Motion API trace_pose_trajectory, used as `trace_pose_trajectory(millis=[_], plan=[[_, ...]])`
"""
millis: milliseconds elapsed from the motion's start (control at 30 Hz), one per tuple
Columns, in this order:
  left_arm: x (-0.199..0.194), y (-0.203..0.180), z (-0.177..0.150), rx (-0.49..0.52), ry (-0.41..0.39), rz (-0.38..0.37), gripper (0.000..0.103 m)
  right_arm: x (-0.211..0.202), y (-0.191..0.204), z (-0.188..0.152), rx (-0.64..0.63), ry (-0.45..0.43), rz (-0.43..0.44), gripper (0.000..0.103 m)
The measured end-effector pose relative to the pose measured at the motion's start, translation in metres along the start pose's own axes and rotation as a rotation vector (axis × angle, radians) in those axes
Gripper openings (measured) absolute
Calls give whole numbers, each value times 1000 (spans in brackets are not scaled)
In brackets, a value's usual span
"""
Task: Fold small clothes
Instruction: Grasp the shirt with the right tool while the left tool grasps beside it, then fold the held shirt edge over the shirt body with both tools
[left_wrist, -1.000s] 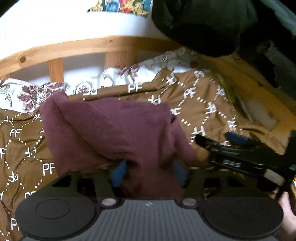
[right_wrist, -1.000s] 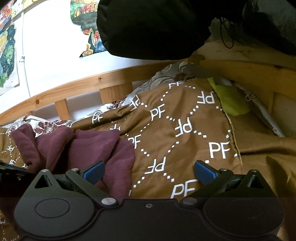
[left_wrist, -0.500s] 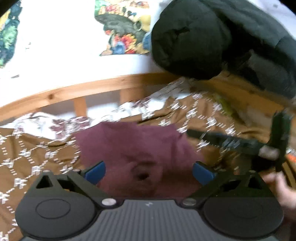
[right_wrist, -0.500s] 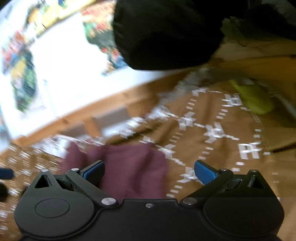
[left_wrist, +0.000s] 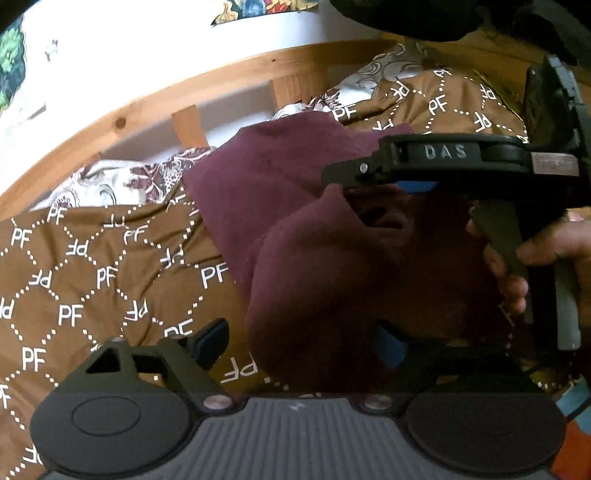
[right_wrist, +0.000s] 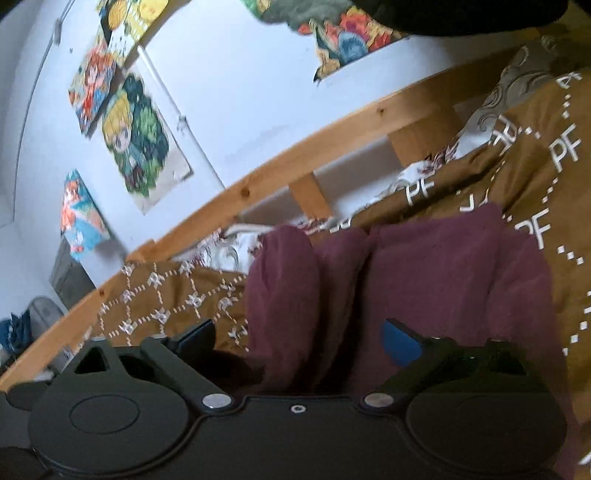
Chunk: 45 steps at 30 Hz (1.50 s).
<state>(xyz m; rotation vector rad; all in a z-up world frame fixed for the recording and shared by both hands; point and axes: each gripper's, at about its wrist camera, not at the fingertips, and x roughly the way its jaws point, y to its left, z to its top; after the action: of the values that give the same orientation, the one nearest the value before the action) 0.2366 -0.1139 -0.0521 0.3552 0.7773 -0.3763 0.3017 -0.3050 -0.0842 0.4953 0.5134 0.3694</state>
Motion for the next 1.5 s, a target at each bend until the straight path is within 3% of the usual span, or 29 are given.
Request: trace_pose_trajectory(millis=[100,167,233,267,333,467,633,900,1167,1400,1500], plan=[[2,2,-2,3,3,3,64,7,-15,1,102,0,25,77],[4,2,0,3,1,14,48,12,-22,2,148,2,36,64],[3,3,1,-2,-11,25,37,14,-24,2,163,6,42,41],[3,4,2,-10,-15,21,33,13,-25,2,163,3,45,35],[1,4,4,-30,-25,8,30,9,-23,3,153,-8,50,16],[-4,0,5,-45,-49,-31,28,-4,-17,11,107,-46,55,14],[-9,-20,9,5,-84,-66,28,-30,-9,23,33,-106,34,13],[-9,-44,12,19,-112,-155,29,-66,-21,29,20,-154,-65,13],[-3,-56,11,17,-106,-221,30,-91,-39,19,48,-125,-168,12],[-3,-60,8,19,-105,-230,31,-101,-49,14,103,-114,-216,12],[-4,-60,8,5,-102,-220,37,-97,-50,12,103,-77,-230,12]])
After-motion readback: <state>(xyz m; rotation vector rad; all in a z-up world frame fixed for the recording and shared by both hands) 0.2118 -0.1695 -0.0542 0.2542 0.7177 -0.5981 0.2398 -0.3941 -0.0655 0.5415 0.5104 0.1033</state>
